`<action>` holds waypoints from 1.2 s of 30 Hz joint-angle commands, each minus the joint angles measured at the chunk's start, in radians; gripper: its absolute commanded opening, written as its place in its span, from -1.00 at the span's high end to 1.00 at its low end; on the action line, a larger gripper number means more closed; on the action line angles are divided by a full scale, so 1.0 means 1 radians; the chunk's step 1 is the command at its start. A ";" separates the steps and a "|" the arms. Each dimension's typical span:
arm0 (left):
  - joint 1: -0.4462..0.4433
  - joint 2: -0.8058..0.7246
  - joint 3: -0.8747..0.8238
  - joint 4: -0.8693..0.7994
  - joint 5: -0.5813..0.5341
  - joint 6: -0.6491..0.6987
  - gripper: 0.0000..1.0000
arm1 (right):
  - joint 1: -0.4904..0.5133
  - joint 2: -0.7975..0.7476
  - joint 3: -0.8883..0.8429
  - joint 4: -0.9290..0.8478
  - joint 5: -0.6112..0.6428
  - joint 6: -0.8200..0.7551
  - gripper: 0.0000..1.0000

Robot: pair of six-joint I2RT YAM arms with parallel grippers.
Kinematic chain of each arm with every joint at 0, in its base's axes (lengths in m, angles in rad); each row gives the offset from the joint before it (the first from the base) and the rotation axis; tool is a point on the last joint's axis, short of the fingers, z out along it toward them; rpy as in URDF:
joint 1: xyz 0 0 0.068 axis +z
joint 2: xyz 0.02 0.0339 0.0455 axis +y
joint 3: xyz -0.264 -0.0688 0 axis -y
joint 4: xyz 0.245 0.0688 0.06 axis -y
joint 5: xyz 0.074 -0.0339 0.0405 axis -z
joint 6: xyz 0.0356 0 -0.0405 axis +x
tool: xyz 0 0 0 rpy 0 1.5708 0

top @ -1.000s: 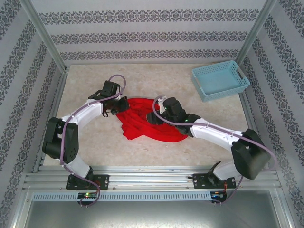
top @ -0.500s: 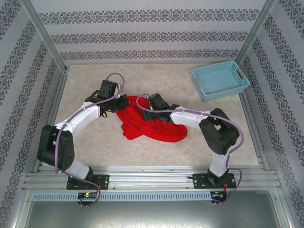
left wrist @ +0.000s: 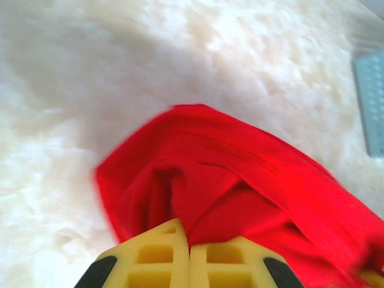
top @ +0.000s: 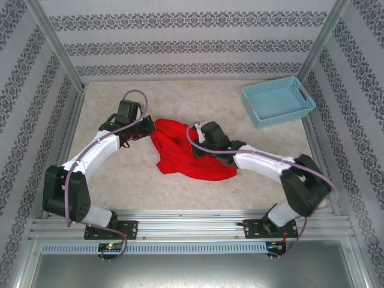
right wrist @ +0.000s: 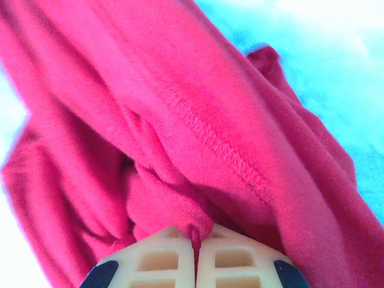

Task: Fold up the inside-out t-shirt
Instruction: Turn the T-shirt inside out at the center of the table.

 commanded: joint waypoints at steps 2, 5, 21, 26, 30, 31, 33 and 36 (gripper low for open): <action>0.072 0.064 0.046 -0.080 -0.102 -0.030 1.00 | -0.032 -0.158 -0.103 0.135 -0.140 0.010 1.00; 0.110 0.093 0.035 -0.089 -0.113 -0.039 1.00 | -0.106 -0.235 -0.178 0.199 -0.195 0.088 1.00; -0.006 0.122 0.109 -0.133 -0.120 -0.003 1.00 | -0.299 -0.225 -0.303 0.227 -0.073 0.318 1.00; -0.034 0.087 0.118 -0.234 -0.285 0.027 0.48 | -0.283 -0.226 -0.289 0.136 -0.051 0.304 1.00; -0.179 0.048 0.149 -0.320 -0.401 0.058 0.02 | -0.173 -0.220 -0.314 0.148 -0.013 0.243 1.00; -0.228 0.046 0.156 -0.329 -0.409 0.051 -0.06 | -0.135 -0.219 -0.319 0.154 0.010 0.229 1.00; -0.315 0.058 0.175 -0.348 -0.433 0.028 -0.18 | -0.079 -0.223 -0.332 0.176 0.046 0.215 1.00; -0.405 0.104 0.183 -0.327 -0.417 -0.022 -0.29 | -0.031 -0.236 -0.352 0.203 0.092 0.216 1.00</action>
